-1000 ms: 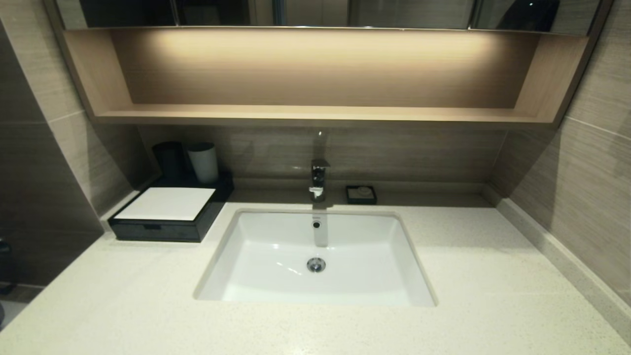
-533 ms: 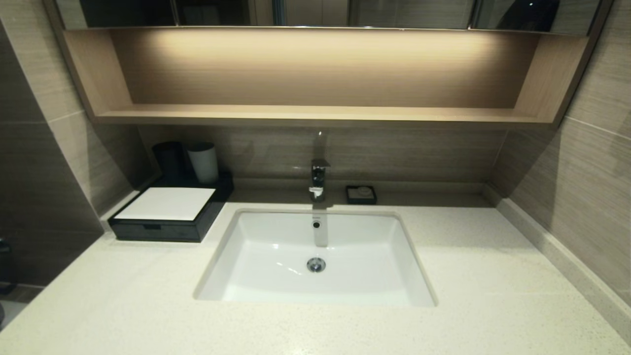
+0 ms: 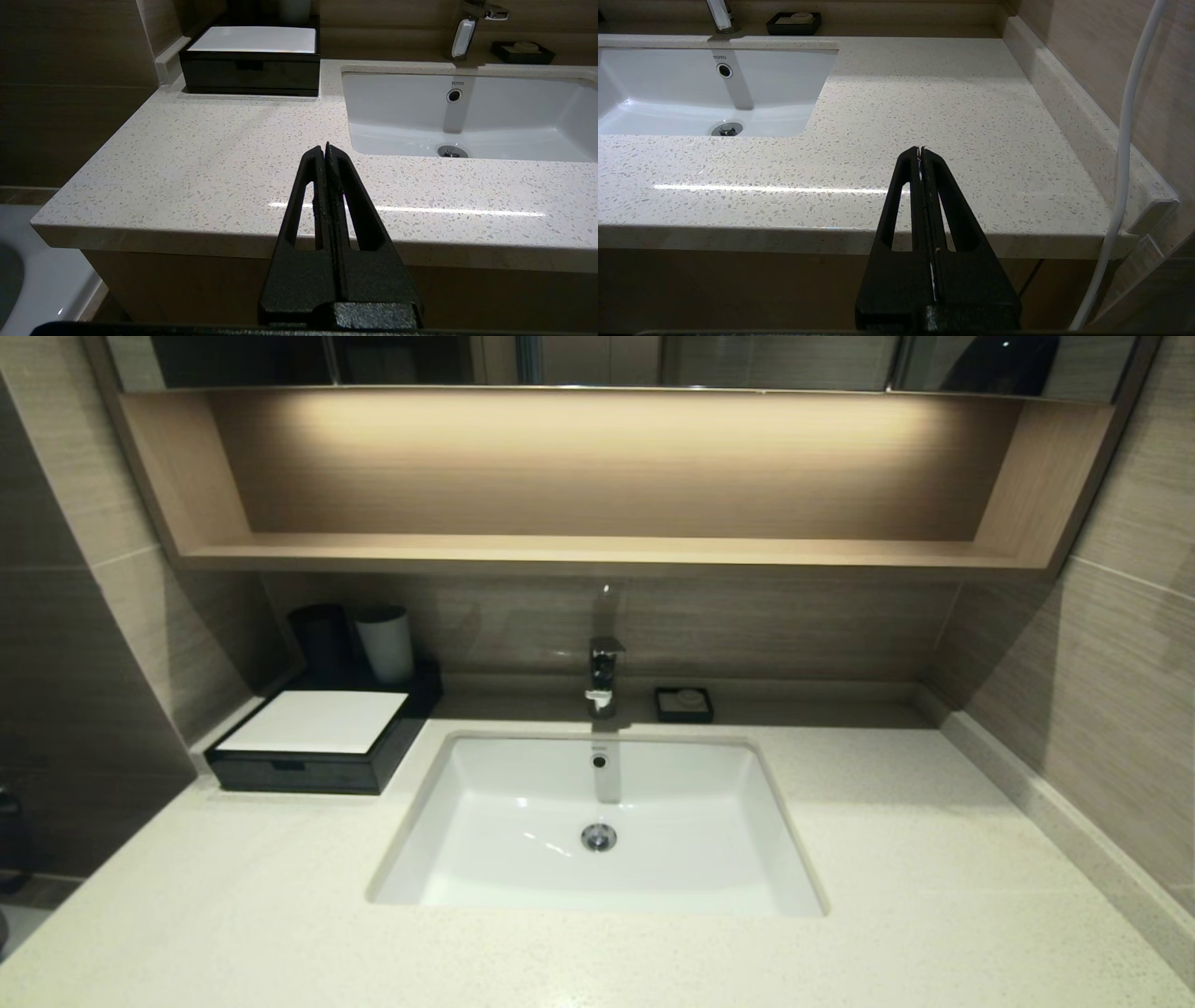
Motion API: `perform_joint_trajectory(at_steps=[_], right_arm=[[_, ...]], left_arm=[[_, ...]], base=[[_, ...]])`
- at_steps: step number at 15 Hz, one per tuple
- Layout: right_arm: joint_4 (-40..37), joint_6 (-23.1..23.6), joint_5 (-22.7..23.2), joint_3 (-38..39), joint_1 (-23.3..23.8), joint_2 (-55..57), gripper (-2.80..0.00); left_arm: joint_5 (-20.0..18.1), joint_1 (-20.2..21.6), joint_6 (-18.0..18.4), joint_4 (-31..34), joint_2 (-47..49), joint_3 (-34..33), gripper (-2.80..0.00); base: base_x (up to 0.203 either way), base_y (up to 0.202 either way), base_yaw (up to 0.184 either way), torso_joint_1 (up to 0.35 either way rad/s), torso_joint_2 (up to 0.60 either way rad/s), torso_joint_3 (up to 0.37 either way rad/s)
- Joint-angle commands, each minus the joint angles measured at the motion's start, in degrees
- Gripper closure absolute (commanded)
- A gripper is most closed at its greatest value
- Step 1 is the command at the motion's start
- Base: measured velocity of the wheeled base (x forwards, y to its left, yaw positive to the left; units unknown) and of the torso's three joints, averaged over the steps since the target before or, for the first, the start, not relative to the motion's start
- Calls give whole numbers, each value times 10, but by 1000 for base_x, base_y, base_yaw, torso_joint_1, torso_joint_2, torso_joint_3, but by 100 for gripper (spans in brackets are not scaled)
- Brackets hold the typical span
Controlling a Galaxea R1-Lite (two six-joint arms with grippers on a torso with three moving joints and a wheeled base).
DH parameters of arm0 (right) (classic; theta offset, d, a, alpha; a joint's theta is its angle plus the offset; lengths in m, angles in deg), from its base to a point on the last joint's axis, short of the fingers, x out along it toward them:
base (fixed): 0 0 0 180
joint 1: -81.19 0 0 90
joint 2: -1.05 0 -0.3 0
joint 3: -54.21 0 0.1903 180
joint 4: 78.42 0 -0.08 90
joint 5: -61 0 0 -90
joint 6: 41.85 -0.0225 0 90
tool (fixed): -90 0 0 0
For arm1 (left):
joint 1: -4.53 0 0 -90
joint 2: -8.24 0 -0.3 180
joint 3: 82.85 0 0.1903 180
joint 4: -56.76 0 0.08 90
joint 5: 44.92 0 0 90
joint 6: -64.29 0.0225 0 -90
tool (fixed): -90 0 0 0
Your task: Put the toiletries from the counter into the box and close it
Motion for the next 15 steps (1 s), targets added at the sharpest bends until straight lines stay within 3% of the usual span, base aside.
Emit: perform_joint_trajectory(at_steps=[1, 15], right_arm=[[0, 0, 0, 1, 0, 0, 0], [0, -1, 0, 1, 0, 0, 0]], left_arm=[[0, 0, 0, -1, 1, -11, 0], [0, 0, 0, 0, 1, -11, 0]], base=[[0, 0, 0, 0, 0, 0], [0, 0, 0, 0, 0, 0]])
